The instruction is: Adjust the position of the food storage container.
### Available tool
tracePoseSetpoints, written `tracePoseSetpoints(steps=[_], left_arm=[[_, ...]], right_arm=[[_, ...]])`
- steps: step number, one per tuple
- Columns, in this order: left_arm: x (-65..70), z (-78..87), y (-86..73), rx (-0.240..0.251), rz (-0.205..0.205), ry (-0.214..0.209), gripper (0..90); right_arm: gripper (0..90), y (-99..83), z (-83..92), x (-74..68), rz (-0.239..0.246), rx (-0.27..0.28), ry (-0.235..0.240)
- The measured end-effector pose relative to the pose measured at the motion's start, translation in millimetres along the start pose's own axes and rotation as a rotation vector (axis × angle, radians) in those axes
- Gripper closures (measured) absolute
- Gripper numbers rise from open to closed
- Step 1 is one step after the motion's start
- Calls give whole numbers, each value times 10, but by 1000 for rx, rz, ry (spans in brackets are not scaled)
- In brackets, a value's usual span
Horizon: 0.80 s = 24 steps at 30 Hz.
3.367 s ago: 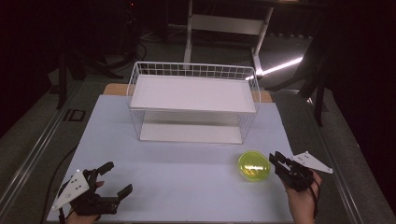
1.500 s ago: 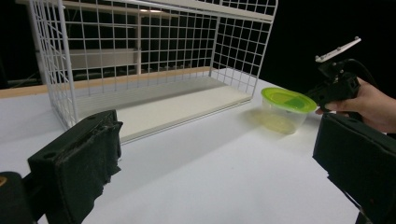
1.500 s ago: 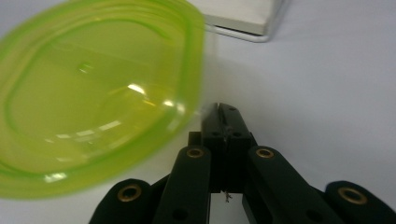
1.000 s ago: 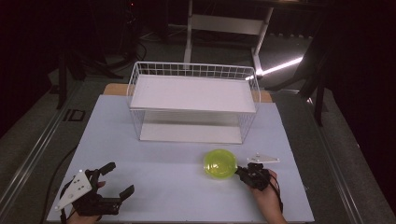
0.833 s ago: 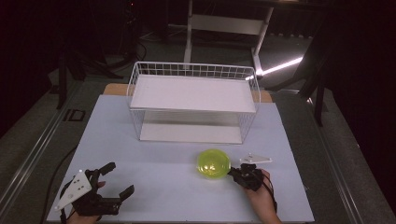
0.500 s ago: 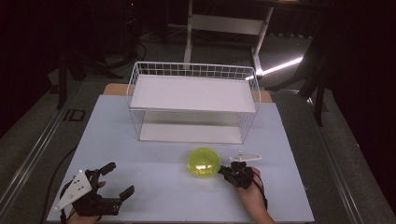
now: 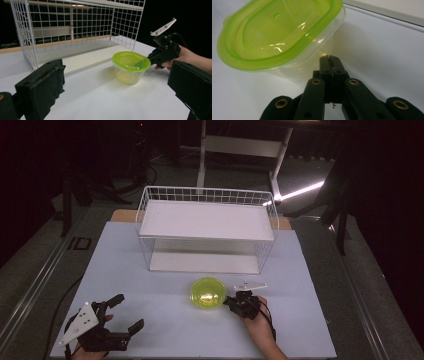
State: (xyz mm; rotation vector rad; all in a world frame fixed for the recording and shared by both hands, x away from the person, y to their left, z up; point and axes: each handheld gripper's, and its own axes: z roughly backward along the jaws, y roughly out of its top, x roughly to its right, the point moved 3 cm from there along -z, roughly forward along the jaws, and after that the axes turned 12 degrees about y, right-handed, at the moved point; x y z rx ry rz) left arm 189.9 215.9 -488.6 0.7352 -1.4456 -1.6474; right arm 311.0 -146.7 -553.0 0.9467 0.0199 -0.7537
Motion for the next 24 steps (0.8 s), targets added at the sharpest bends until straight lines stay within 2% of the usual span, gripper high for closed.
tracePoseSetpoints(steps=[3, 7, 10, 19, 24], left_arm=[[2, 7, 2, 1, -3, 0, 17], [1, 1, -3, 1, 4, -2, 17], [-1, 1, -3, -1, 13, -10, 17], [-2, -4, -10, -6, 16, -9, 17], [9, -2, -10, -1, 3, -19, 17]], right_arm=[[900, 9, -47, -47, -3, 7, 23], [899, 12, -91, -79, 6, -6, 23], [899, 24, -122, -70, -7, -3, 26], [899, 86, -225, -100, 1, -9, 39], [871, 90, -186, -117, 17, -11, 26]])
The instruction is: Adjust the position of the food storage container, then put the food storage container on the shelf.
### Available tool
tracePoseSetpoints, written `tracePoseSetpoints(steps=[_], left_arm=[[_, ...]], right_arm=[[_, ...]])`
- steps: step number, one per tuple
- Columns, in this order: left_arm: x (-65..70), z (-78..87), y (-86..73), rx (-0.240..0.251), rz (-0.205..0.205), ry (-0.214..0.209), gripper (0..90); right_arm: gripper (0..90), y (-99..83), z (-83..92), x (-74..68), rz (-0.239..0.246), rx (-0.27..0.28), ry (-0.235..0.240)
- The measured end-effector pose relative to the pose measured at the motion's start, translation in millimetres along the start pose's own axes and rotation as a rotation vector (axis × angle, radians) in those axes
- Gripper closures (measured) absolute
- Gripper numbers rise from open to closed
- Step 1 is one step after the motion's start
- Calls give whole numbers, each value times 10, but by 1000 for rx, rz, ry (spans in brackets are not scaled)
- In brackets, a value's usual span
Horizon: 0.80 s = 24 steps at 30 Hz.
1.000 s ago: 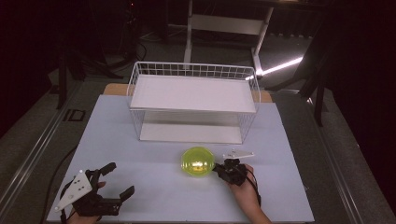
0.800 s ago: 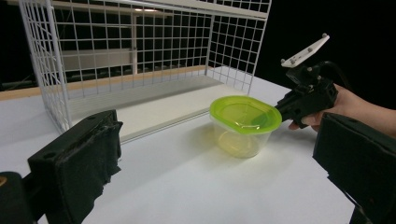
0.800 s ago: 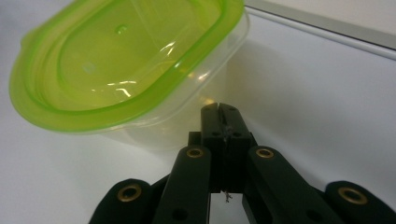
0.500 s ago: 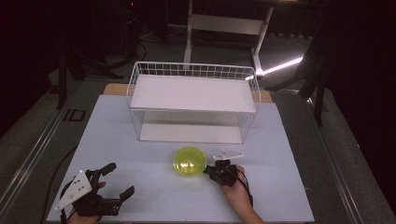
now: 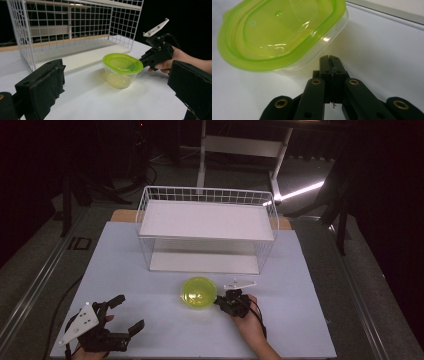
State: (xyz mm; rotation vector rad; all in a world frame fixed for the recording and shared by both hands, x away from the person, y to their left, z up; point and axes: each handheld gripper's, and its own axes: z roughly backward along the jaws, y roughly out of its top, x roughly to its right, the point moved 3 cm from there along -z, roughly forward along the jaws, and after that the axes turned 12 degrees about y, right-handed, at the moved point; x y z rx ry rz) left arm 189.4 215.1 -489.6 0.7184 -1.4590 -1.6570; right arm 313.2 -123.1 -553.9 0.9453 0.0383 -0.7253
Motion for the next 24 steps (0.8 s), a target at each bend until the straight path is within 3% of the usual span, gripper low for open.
tracePoseSetpoints(steps=[5, 9, 14, 15, 18, 24], left_arm=[[0, -12, -5, -6, -5, -8, 17], [15, -60, -45, -22, -34, -30, 17], [68, -102, -47, -19, -65, -56, 36], [82, -111, -41, -27, -64, -69, 36], [156, -141, -2, -112, -47, -115, 31], [288, -182, 61, -176, -37, -170, 21]], right_arm=[[805, -24, 124, -14, 31, 2, -12], [675, -38, 350, -102, 87, 24, -14], [433, -10, 555, -148, 101, 69, -25], [372, -5, 590, -163, 103, 74, -24], [195, 7, 672, -234, 117, 99, 17], [142, 19, 770, -399, 165, 139, 50]])
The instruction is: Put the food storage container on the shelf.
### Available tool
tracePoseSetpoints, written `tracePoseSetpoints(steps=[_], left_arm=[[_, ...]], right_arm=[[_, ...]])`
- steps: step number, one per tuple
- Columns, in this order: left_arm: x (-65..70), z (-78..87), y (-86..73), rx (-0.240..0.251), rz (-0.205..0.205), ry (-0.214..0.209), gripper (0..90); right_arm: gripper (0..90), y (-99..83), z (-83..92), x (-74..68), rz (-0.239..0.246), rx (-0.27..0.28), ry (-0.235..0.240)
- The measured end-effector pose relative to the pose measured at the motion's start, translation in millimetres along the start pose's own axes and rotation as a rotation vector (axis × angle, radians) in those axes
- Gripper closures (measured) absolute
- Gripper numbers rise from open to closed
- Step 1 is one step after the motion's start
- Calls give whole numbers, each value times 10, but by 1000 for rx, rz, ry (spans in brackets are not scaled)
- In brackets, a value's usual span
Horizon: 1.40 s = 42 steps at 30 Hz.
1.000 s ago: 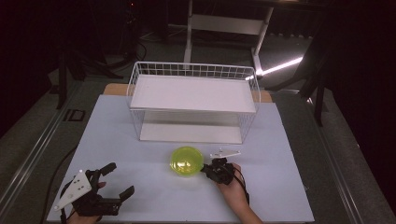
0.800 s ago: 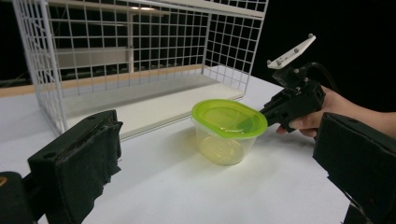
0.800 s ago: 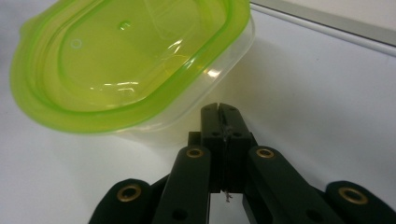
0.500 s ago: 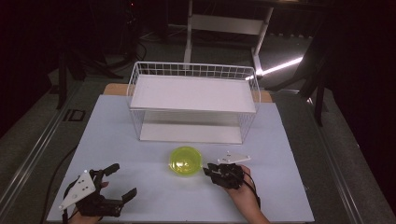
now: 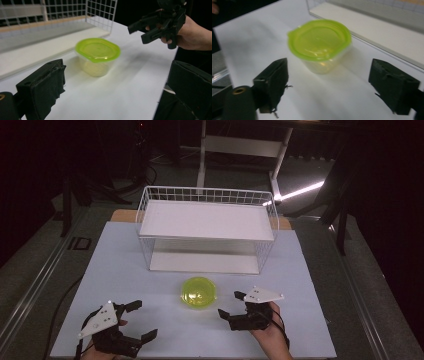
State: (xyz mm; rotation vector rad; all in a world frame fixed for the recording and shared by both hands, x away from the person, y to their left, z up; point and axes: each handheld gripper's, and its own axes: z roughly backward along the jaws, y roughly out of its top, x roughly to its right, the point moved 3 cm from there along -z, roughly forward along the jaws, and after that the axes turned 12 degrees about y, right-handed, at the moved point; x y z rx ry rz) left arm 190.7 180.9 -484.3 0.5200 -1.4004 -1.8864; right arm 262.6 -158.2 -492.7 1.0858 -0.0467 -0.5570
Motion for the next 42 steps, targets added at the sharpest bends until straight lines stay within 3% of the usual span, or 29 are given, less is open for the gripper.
tracePoseSetpoints(steps=[3, 9, 12, 14, 16, 23, 25, 28, 29, 31, 34, 38, 40, 42], left_arm=[[33, -15, 54, -7, -7, 6, 17], [-6, -43, 212, 10, 0, 37, 16], [-47, -78, 295, 66, 14, 63, 16], [-86, -115, 334, 96, 15, 77, 16], [-136, -171, 354, 87, 13, 86, 16], [-269, -359, 367, 50, 48, 92, 17], [-279, -404, 378, 9, 54, 103, 17], [-267, -490, 396, -47, 88, 77, 16], [-267, -490, 396, -47, 88, 77, 3], [-245, -558, 405, -72, 80, 73, 3], [-249, -632, 418, -80, 67, 84, 4], [-288, -754, 427, -104, 107, 70, 4], [-297, -821, 418, -118, 111, 74, 5], [-296, -901, 394, -142, 120, 70, 5]], right_arm=[[137, 63, 63, -66, 1, 52, 21], [146, 203, 117, -150, 56, 64, -8], [186, 259, 114, -148, 76, 59, -11], [191, 286, 98, -138, 61, 48, -20], [210, 311, 85, -122, 38, 66, -12], [209, 387, 39, -42, 5, 68, -50], [209, 400, 23, -15, -1, 66, -67], [205, 403, -12, 43, -39, 64, -52], [205, 403, -12, 43, -39, 64, -52], [180, 393, -68, 97, -85, 57, -27], [163, 389, -98, 130, -81, 67, -42], [144, 397, -159, 165, -41, 37, -75], [146, 385, -200, 195, -65, 24, -78], [145, 374, -222, 223, -118, 46, -62]])
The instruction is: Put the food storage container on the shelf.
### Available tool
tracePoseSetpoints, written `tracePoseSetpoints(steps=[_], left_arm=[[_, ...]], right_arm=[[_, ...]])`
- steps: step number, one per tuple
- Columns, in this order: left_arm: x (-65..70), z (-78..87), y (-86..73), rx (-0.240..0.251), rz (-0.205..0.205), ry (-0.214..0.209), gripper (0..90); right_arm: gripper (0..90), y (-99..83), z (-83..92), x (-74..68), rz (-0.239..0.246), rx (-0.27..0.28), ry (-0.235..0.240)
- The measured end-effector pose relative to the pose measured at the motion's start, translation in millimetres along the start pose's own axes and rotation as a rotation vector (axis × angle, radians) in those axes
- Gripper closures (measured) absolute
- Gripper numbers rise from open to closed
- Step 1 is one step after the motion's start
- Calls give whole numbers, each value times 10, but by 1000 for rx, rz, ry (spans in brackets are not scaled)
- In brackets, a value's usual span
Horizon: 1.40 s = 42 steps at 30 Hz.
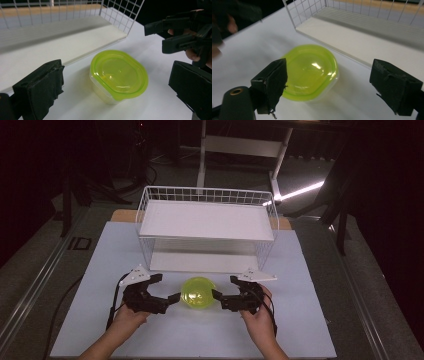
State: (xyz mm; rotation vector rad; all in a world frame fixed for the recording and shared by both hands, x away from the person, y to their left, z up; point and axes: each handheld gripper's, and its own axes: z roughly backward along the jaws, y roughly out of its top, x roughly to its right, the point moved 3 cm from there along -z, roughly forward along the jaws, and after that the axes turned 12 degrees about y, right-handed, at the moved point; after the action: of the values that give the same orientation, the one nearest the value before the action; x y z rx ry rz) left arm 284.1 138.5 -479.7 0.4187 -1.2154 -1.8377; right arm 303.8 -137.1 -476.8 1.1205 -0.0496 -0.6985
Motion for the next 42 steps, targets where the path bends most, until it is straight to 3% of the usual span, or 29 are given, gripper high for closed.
tracePoseSetpoints(steps=[3, 7, 10, 13, 17, 22, 25, 27, 29, 31, 32, 35, 37, 39, 41, 42], left_arm=[[-2, -97, -32, -24, 7, -4, 5], [-18, -207, -83, -58, 55, -20, 40], [-12, -259, -115, -97, 65, -15, 63], [-22, -292, -141, -123, 96, -20, 149], [-14, -352, -177, -162, 102, 4, 177], [-11, -417, -212, -200, 125, 10, 297], [-11, -447, -243, -211, 148, 8, 352], [-13, -466, -276, -221, 153, 12, 387], [-15, -480, -304, -232, 167, 2, 410], [-13, -478, -312, -232, 172, -12, 439], [-13, -466, -304, -220, 173, -10, 515], [16, -450, -282, -233, 161, -14, 615], [35, -435, -276, -248, 154, -29, 628], [65, -409, -280, -253, 121, -31, 639], [74, -402, -281, -258, 127, -36, 661], [86, -385, -297, -260, 157, -56, 683]], right_arm=[[141, -5, -55, 42, -56, 18, 14], [170, -47, -141, 65, -89, -4, 5], [206, -86, -190, 68, -103, -18, 0], [286, -107, -215, 79, -120, -18, -4], [348, -126, -244, 88, -127, -25, -13], [428, -173, -298, 99, -149, -57, -28], [469, -210, -309, 121, -172, -70, -30], [513, -246, -311, 135, -230, -77, -23], [531, -270, -317, 127, -214, -87, -27], [561, -275, -322, 116, -228, -88, -9], [587, -275, -333, 103, -222, -98, -5], [629, -259, -336, 81, -212, -107, 6], [656, -254, -330, 67, -221, -117, -2], [675, -255, -318, 55, -226, -121, 6], [691, -256, -306, 33, -223, -126, 6], [702, -260, -296, 28, -224, -127, 9]])
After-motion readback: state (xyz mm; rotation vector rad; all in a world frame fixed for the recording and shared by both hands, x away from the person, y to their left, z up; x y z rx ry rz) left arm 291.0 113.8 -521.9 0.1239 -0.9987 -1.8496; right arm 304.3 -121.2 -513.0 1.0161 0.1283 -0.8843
